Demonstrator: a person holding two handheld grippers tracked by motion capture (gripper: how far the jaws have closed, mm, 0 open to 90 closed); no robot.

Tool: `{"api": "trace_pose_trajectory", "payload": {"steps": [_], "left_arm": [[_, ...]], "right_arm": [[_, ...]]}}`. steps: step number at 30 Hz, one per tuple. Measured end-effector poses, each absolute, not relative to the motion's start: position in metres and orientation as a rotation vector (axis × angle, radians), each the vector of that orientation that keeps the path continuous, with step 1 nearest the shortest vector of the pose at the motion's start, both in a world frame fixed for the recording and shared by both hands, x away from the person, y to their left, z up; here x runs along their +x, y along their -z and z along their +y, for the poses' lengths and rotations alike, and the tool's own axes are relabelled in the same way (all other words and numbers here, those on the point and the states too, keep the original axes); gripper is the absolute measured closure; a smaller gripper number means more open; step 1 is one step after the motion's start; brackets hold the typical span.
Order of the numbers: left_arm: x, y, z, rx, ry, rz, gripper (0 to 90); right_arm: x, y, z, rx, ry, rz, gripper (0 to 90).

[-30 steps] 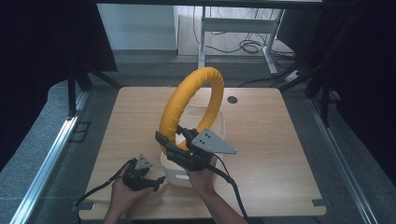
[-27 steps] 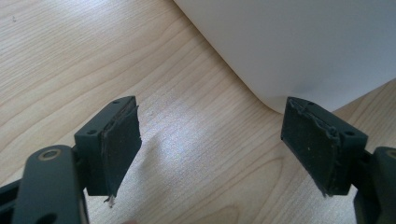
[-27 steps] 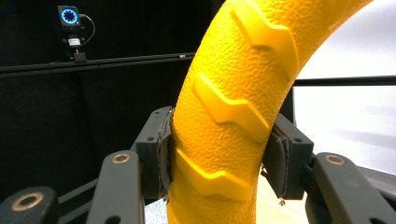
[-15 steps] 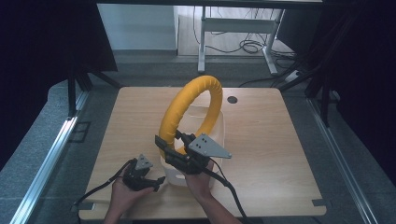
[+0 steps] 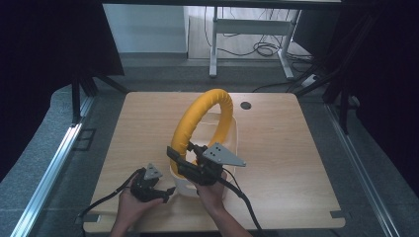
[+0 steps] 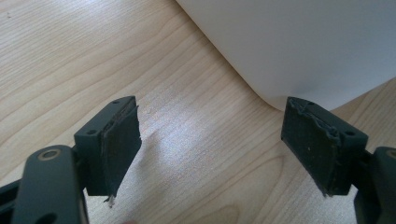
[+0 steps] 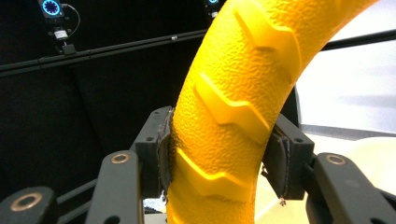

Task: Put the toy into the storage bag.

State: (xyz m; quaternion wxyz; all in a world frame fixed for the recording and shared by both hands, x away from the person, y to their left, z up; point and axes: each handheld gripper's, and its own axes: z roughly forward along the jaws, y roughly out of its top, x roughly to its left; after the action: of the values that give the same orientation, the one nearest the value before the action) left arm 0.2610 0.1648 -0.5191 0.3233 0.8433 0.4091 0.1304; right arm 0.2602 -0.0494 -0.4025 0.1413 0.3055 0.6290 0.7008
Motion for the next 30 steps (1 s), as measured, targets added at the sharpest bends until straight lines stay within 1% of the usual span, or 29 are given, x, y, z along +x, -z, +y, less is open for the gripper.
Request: {"api": "trace_pose_trajectory", "payload": {"steps": [16, 24, 30], "left_arm": [[0.261, 0.5192, 0.1648, 2.212, -0.339, 1.073, 19.8], [0.261, 0.5192, 0.1647, 2.21, -0.339, 1.074, 19.8], [0.2609, 0.5192, 0.1646, 2.21, -0.338, 1.074, 19.7]], "right_arm": [[0.2621, 0.4018, -0.0442, 0.944, -1.955, 1.863, 47.7], [0.2647, 0.4024, -0.0431, 1.049, -1.883, 1.935, 47.3], [0.2649, 0.404, -0.0423, 1.064, -1.843, 1.962, 47.1]]}}
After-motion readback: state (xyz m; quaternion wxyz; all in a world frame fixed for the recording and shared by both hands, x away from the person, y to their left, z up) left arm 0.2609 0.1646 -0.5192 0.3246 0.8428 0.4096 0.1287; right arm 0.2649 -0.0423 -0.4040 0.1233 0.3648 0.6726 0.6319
